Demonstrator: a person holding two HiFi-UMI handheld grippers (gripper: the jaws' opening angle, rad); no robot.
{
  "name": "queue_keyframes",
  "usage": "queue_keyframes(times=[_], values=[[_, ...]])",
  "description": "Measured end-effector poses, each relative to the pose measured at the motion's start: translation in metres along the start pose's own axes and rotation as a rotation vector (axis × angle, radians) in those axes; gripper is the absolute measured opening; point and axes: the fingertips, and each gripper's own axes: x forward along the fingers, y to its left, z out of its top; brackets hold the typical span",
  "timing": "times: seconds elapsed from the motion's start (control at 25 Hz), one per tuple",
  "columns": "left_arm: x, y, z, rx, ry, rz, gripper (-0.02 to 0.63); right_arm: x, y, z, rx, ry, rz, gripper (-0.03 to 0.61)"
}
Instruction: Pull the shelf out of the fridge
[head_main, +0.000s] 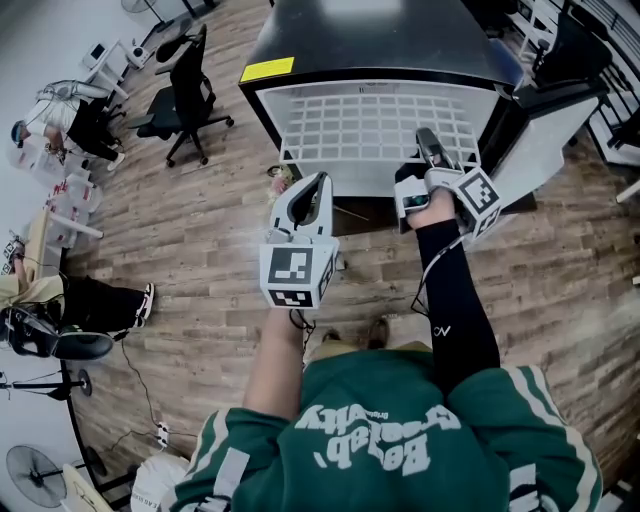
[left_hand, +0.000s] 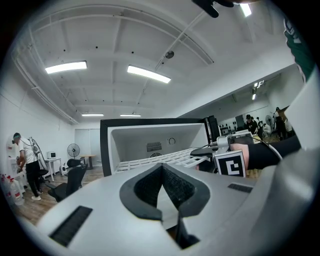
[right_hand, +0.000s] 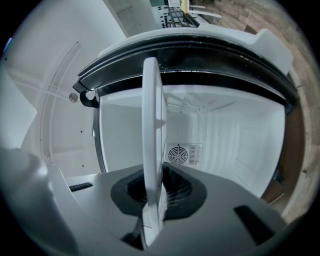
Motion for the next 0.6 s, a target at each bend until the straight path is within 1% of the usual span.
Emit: queue_keyframes(times=[0.36, 0.48, 0.6], values=[[0.0023, -0.0018, -0.0013, -0.005, -0.006, -0.022, 0.017, -0.0024, 0.0007, 0.0016, -0.001, -0.035, 0.031, 0.049], [0.0036, -0.0015, -0.0024, -0.009, -0.007, -0.027, 0.017, -0.0038, -0.0009, 0.0047, -0.009, -0.054, 0.029, 0.052], [0.0042, -0.0036, -0.0021, -0.008, -0.007, -0.037, 0.017, -0.0028, -0.0024, 0.0047, 0.003, -0.060, 0.025, 0.052]])
